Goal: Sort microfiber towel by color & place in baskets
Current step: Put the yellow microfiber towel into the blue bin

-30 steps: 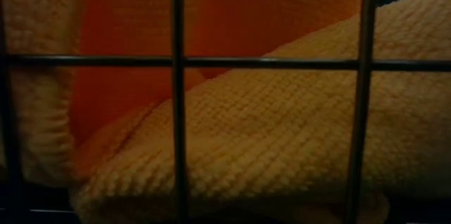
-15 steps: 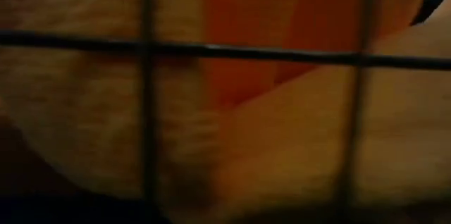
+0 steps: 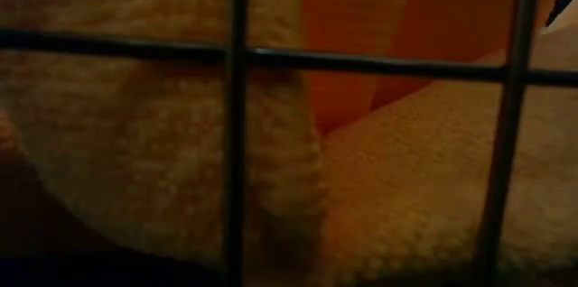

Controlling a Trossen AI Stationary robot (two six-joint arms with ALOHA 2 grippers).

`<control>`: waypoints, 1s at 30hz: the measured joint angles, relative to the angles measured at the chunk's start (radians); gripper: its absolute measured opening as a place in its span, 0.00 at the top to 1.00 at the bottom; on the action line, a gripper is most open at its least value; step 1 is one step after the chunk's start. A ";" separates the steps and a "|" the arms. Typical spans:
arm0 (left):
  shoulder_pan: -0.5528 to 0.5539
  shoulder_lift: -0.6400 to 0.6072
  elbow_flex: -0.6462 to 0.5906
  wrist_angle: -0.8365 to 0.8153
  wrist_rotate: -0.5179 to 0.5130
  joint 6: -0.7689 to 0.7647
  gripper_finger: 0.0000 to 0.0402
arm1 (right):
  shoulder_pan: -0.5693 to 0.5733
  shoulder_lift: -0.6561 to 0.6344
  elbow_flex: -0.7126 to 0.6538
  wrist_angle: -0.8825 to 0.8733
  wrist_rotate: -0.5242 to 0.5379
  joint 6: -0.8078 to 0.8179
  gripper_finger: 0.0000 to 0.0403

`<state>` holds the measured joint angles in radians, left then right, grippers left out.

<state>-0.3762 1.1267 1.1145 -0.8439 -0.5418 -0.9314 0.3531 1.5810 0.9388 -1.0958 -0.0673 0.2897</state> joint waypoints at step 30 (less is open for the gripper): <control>0.001 0.095 -0.001 0.386 -0.049 0.371 0.65 | 0.000 0.000 0.942 -0.334 0.391 -0.096 0.98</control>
<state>-0.3753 1.2212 1.1137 -0.4574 -0.5909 -0.5599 0.3531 1.5810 1.8803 -1.4301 0.3242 0.1939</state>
